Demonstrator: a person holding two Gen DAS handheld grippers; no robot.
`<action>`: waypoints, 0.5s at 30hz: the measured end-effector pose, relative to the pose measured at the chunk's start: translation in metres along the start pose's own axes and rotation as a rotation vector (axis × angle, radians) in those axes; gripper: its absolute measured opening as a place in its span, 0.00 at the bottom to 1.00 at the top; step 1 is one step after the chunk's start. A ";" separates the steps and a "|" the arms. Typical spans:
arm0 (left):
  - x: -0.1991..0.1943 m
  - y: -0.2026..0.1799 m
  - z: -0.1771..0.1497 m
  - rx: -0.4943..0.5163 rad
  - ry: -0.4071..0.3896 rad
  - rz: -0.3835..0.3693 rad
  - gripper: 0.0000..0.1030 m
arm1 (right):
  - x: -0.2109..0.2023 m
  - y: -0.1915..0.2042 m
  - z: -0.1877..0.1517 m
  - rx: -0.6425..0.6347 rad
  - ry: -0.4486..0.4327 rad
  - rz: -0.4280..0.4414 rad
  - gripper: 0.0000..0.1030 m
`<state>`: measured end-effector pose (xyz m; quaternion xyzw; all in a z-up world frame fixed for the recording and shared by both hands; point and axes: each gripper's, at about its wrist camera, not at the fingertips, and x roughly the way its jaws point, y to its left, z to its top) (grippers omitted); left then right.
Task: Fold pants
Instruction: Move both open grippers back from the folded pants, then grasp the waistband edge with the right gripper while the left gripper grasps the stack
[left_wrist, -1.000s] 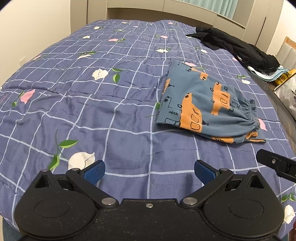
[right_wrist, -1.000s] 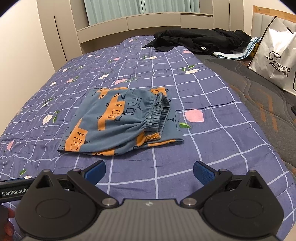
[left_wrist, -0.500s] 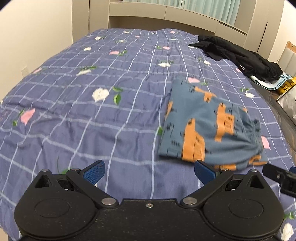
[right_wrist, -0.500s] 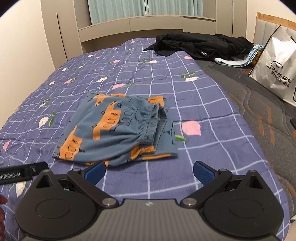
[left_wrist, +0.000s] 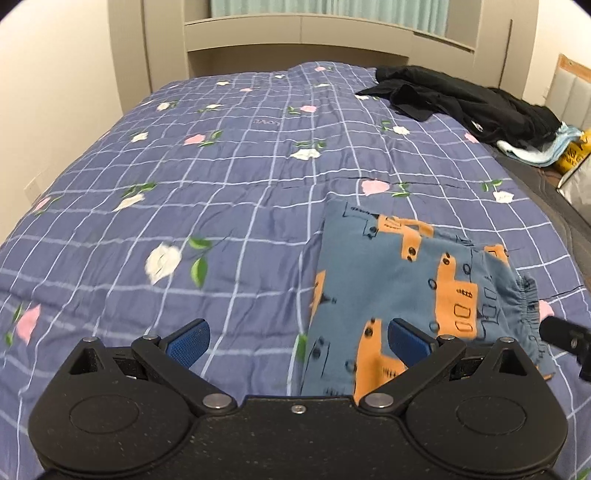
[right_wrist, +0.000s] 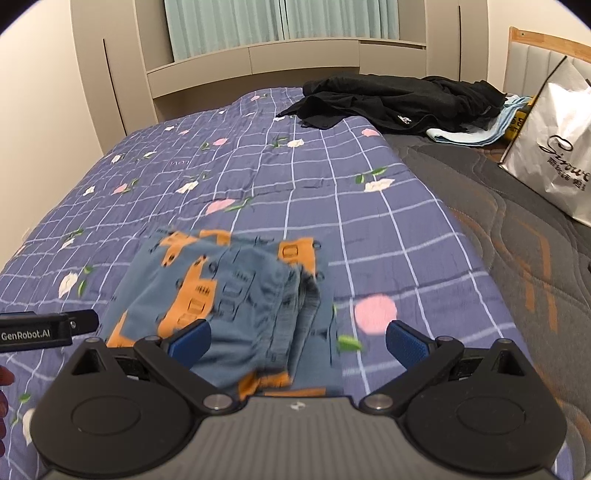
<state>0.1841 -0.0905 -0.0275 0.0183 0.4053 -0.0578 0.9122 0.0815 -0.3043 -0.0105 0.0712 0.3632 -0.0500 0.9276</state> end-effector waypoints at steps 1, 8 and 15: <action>0.004 -0.002 0.003 0.013 0.004 0.000 0.99 | 0.004 -0.002 0.003 0.000 -0.001 0.006 1.00; 0.030 -0.011 0.018 0.059 0.020 0.001 0.99 | 0.042 -0.014 0.023 -0.006 -0.007 0.005 1.00; 0.050 -0.012 0.023 0.059 0.039 -0.013 0.99 | 0.073 -0.033 0.026 0.065 -0.025 0.037 1.00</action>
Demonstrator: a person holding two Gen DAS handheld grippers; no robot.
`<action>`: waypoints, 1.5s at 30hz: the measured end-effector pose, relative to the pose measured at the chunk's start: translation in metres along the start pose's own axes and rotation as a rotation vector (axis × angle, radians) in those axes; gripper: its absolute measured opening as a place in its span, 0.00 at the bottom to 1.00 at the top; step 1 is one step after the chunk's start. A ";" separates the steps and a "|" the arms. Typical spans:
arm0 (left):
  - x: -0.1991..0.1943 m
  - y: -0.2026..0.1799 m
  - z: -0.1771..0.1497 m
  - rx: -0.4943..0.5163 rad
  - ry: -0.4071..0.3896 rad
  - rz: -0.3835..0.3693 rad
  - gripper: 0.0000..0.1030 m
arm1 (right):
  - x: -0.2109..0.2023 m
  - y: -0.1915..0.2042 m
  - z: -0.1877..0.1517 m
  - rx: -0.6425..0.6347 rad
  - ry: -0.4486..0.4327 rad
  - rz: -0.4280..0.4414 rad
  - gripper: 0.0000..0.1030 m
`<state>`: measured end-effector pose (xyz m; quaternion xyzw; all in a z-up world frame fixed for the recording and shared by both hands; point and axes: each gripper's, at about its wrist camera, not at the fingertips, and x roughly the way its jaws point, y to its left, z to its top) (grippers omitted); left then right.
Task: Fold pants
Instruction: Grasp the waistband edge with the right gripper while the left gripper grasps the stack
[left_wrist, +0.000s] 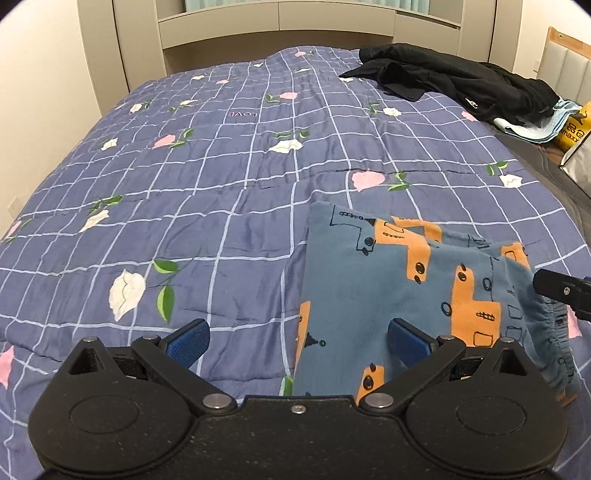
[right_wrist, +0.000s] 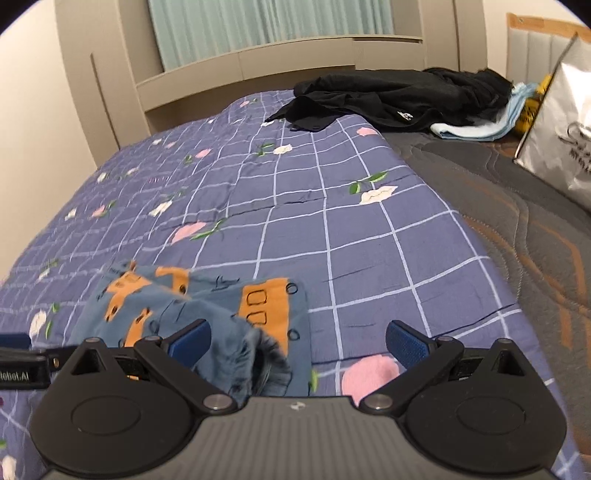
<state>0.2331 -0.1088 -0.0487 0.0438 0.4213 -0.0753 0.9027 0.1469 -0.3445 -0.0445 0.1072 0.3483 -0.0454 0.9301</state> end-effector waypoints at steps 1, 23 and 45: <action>0.002 0.001 0.000 -0.003 0.003 -0.002 0.99 | 0.004 -0.002 0.000 0.013 -0.003 0.011 1.00; 0.010 0.001 0.000 0.001 0.013 0.011 0.99 | 0.029 -0.010 -0.034 0.048 -0.045 0.048 1.00; 0.034 0.016 -0.016 -0.144 0.092 -0.220 0.99 | 0.016 -0.015 -0.050 0.059 -0.151 0.180 0.63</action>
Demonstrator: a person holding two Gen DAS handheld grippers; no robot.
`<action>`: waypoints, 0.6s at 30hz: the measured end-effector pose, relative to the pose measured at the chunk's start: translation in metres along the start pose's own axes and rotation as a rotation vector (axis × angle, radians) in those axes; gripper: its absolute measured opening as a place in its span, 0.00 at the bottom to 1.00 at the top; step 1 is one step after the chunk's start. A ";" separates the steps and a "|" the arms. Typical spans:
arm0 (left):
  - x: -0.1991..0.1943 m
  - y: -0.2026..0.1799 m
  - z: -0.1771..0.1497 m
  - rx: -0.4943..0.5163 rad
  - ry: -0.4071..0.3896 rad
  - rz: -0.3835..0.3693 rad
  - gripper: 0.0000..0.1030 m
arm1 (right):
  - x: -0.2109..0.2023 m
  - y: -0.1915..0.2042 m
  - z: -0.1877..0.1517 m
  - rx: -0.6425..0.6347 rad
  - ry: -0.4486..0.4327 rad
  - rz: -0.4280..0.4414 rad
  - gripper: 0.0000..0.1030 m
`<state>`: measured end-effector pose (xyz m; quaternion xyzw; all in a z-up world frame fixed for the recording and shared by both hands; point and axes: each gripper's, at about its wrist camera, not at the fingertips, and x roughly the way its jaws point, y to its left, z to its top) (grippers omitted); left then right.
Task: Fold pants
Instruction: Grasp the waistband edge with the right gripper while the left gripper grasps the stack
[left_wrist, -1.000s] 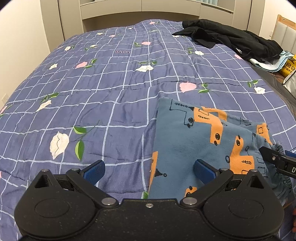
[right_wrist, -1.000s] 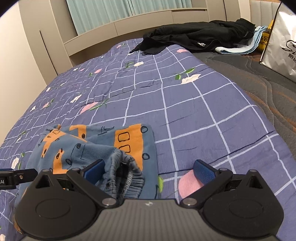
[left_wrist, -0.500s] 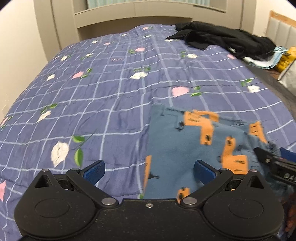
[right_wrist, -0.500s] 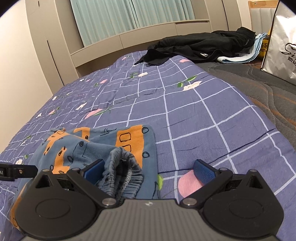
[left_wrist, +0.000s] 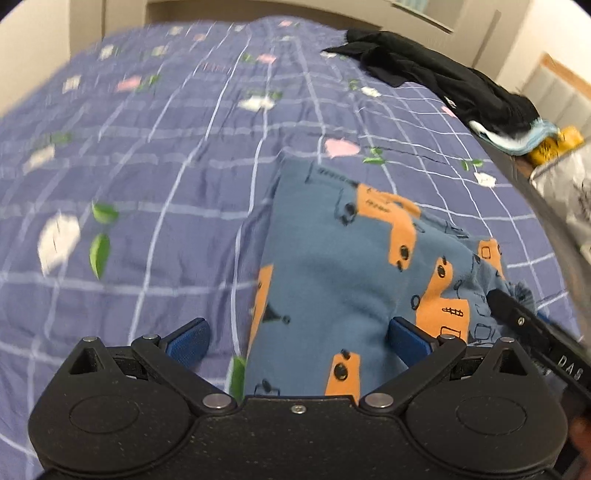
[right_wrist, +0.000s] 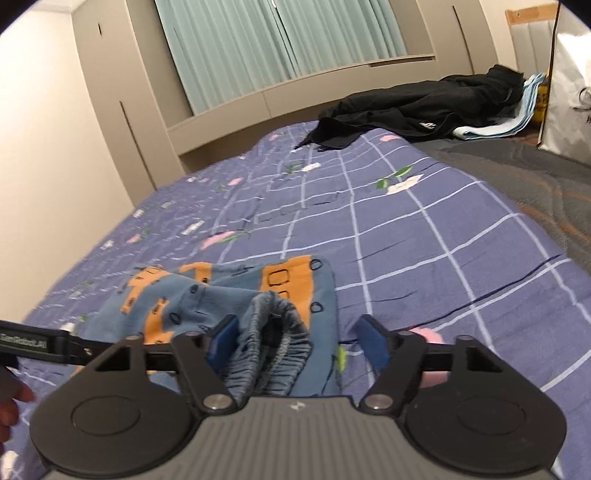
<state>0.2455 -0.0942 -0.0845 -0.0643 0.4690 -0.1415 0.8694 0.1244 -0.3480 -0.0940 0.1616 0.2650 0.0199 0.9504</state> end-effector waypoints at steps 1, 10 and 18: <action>0.001 0.004 0.000 -0.024 0.007 -0.014 1.00 | -0.001 -0.002 -0.001 0.009 0.001 0.021 0.60; -0.003 0.019 -0.003 -0.099 0.011 -0.077 0.99 | -0.002 -0.013 -0.001 0.070 0.008 0.080 0.57; -0.012 0.031 -0.004 -0.196 0.058 -0.101 0.96 | -0.001 -0.018 -0.002 0.100 0.002 0.100 0.58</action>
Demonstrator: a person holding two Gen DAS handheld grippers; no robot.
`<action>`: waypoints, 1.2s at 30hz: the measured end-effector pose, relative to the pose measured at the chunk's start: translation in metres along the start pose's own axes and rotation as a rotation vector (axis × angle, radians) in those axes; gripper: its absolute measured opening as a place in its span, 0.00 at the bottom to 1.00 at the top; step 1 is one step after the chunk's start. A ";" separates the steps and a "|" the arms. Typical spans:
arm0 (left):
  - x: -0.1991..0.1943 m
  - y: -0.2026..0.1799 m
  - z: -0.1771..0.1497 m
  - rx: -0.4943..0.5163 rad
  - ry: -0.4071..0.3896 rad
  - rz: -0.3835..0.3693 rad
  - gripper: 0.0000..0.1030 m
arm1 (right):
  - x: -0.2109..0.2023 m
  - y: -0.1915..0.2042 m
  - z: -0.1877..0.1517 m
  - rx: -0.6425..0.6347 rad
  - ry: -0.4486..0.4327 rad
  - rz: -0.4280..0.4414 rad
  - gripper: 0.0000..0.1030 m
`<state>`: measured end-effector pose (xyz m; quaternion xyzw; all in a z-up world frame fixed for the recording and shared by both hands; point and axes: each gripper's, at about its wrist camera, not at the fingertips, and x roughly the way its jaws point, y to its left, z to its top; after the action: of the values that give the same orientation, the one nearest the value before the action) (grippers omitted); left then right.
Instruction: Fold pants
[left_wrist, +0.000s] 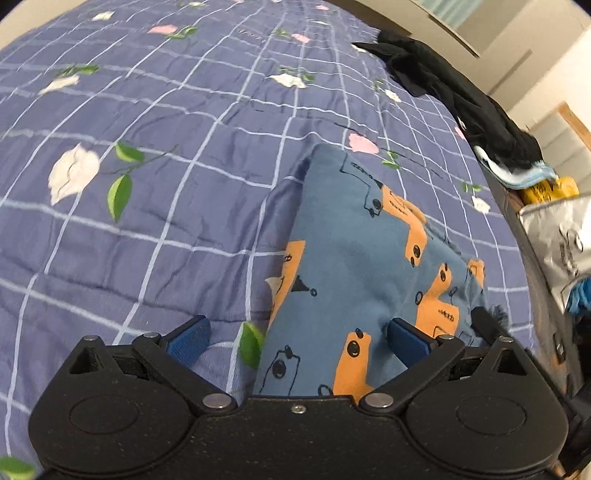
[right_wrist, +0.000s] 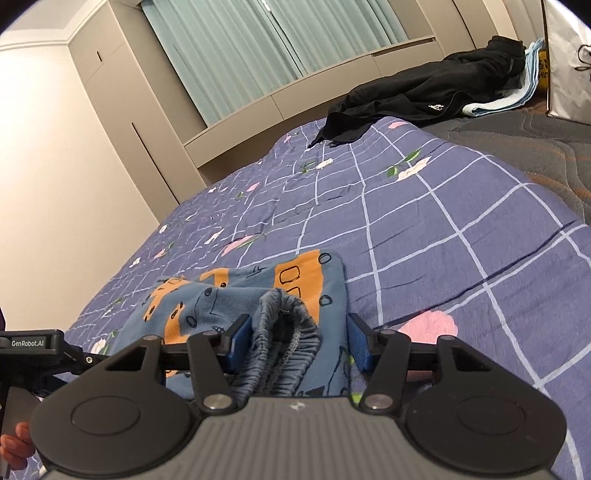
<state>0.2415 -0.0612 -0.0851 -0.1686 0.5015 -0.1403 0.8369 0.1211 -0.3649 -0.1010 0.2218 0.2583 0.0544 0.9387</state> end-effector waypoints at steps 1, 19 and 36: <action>-0.001 0.001 0.000 -0.020 -0.002 -0.002 0.92 | 0.000 -0.001 0.000 0.004 -0.001 0.004 0.58; -0.004 -0.035 -0.006 0.001 -0.034 0.097 0.49 | 0.006 0.008 0.010 0.000 0.075 -0.046 0.49; -0.054 -0.042 -0.026 0.059 -0.054 -0.003 0.15 | -0.061 0.058 0.027 0.048 0.067 -0.069 0.19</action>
<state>0.1909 -0.0813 -0.0357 -0.1485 0.4743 -0.1516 0.8544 0.0830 -0.3363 -0.0262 0.2330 0.2984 0.0231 0.9253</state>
